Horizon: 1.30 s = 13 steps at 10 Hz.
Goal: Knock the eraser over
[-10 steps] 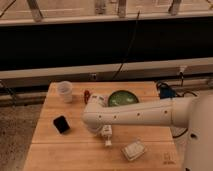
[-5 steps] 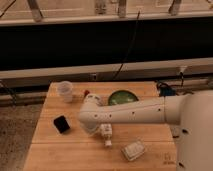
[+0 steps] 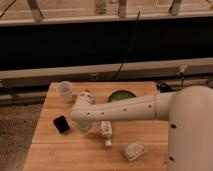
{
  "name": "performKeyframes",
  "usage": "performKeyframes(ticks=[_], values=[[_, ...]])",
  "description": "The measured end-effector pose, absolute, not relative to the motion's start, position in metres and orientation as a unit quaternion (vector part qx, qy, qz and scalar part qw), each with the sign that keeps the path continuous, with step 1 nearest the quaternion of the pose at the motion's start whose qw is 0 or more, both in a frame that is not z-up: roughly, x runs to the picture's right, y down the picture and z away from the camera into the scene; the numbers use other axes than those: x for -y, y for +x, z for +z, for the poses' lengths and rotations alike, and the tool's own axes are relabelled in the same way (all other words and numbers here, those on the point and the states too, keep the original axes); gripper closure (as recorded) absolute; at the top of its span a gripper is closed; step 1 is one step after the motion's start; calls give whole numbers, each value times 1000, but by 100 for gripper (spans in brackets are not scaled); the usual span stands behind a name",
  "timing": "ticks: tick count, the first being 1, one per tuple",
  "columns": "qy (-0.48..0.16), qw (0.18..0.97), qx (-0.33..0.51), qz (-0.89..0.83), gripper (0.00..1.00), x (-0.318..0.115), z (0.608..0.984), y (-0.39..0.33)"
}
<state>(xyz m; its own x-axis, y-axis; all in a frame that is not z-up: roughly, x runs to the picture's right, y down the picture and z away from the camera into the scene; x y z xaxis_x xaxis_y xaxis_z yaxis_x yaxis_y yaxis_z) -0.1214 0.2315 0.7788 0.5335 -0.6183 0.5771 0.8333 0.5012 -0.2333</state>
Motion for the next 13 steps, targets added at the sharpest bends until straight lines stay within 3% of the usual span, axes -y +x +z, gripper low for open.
performKeyframes(ticks=[13], values=[[-233,784,273,-506,95,-223,776,-212]])
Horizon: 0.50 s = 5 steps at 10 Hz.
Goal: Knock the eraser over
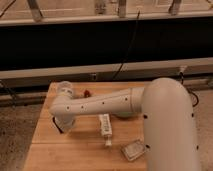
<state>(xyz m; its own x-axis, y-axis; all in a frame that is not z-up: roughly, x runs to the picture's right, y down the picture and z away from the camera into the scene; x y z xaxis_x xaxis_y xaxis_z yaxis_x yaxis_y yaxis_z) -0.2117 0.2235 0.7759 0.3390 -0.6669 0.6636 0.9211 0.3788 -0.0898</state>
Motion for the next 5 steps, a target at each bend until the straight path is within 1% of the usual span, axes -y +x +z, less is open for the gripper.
performKeyframes(ticks=[5], values=[[-226,770,291,-520,95,-226,772,-226]])
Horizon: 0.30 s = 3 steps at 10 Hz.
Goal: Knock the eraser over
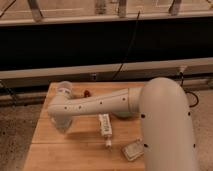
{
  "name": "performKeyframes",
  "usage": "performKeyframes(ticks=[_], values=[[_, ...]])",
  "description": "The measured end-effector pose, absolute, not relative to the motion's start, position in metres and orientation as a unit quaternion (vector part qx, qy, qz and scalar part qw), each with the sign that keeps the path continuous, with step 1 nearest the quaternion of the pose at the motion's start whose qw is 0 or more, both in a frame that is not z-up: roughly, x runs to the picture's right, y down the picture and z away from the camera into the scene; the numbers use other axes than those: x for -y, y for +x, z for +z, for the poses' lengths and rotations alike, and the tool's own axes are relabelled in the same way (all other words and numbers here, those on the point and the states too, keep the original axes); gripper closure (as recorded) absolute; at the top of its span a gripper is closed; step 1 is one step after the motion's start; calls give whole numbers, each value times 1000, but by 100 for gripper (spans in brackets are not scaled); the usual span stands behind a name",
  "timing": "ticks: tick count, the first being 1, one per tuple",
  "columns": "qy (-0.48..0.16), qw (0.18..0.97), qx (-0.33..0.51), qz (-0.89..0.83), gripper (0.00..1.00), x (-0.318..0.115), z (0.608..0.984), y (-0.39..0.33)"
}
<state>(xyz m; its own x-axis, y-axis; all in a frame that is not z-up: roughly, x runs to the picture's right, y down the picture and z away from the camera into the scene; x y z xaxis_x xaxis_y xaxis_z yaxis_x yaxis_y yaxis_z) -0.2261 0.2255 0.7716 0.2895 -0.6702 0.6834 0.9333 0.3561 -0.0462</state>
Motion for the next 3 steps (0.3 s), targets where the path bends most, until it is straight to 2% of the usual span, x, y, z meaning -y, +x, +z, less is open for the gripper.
performKeyframes(ticks=[3], values=[[-222,758,310,-529,95,-235,764,-231]])
